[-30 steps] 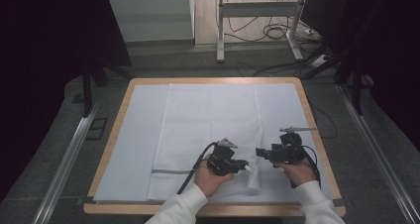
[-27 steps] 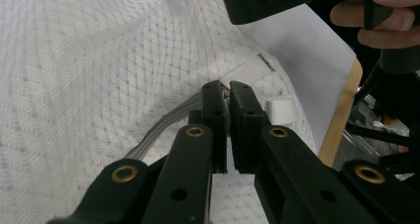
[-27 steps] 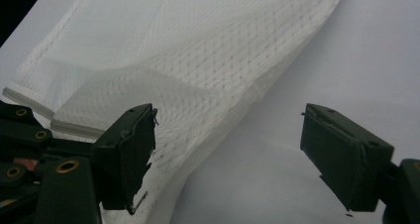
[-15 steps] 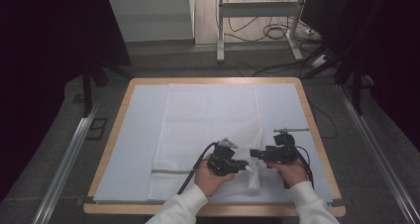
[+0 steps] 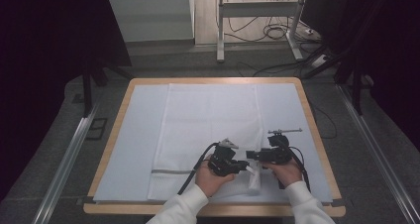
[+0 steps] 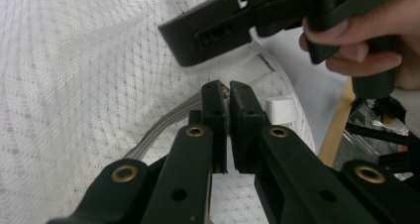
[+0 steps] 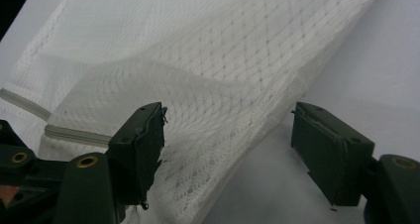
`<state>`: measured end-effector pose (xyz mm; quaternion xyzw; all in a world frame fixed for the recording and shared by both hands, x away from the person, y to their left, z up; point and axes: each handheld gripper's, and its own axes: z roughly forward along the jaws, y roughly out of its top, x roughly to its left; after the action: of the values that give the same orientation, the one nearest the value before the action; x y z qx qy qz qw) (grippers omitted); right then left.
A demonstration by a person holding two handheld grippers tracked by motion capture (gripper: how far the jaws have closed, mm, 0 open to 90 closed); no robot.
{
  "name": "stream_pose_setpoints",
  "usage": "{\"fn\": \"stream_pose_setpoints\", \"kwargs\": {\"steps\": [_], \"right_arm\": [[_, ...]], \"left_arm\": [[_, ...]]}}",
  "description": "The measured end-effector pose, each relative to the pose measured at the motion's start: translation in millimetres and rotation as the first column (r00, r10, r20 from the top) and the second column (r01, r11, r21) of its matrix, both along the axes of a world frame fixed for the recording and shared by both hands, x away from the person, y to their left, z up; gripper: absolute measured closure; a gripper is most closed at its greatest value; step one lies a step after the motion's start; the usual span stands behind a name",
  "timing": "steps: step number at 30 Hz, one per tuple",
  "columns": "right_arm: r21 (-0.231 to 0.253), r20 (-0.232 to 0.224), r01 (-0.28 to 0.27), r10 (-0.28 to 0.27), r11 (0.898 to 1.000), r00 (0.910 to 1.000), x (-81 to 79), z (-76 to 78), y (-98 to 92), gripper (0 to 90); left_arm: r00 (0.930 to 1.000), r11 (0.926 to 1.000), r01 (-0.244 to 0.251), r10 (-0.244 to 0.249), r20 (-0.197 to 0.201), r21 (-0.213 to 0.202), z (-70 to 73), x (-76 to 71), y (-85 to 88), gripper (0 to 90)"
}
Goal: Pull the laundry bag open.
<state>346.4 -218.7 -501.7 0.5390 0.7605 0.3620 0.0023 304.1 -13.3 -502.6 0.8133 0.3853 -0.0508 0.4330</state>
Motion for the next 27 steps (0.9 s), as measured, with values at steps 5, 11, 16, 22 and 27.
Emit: {"fn": "stream_pose_setpoints", "kwargs": {"steps": [5,11,16,22,27], "right_arm": [[0.021,-0.019,-0.015,0.015,1.000,0.9997,0.7,-4.5,5.3,36.3],[0.036,-0.038,-0.030,0.031,0.999,0.9988,2.2,-6.7,7.2,52.0],[0.058,-0.059,-0.062,0.065,0.996,0.9961,3.7,-8.1,6.6,73.3],[0.063,-0.060,-0.091,0.094,0.994,0.9937,4.0,-8.1,6.0,87.4],[0.056,-0.054,-0.105,0.108,0.993,0.9927,3.5,-7.4,5.8,88.0]], "left_arm": [[1.0000,1.0000,0.005,-0.005,0.001,0.001,-1.0,0.0,-1.0,87.0],[1.0000,1.0000,0.003,-0.003,0.003,0.005,-1.1,-0.2,-1.4,87.0],[1.0000,0.9999,0.006,-0.006,0.002,0.011,-2.8,-0.3,-2.7,87.0],[1.0000,0.9999,0.008,-0.008,-0.006,0.013,-4.6,0.3,-3.0,87.0],[0.9996,0.9999,0.011,-0.010,-0.024,0.007,-7.6,2.3,-1.6,87.0]]}}
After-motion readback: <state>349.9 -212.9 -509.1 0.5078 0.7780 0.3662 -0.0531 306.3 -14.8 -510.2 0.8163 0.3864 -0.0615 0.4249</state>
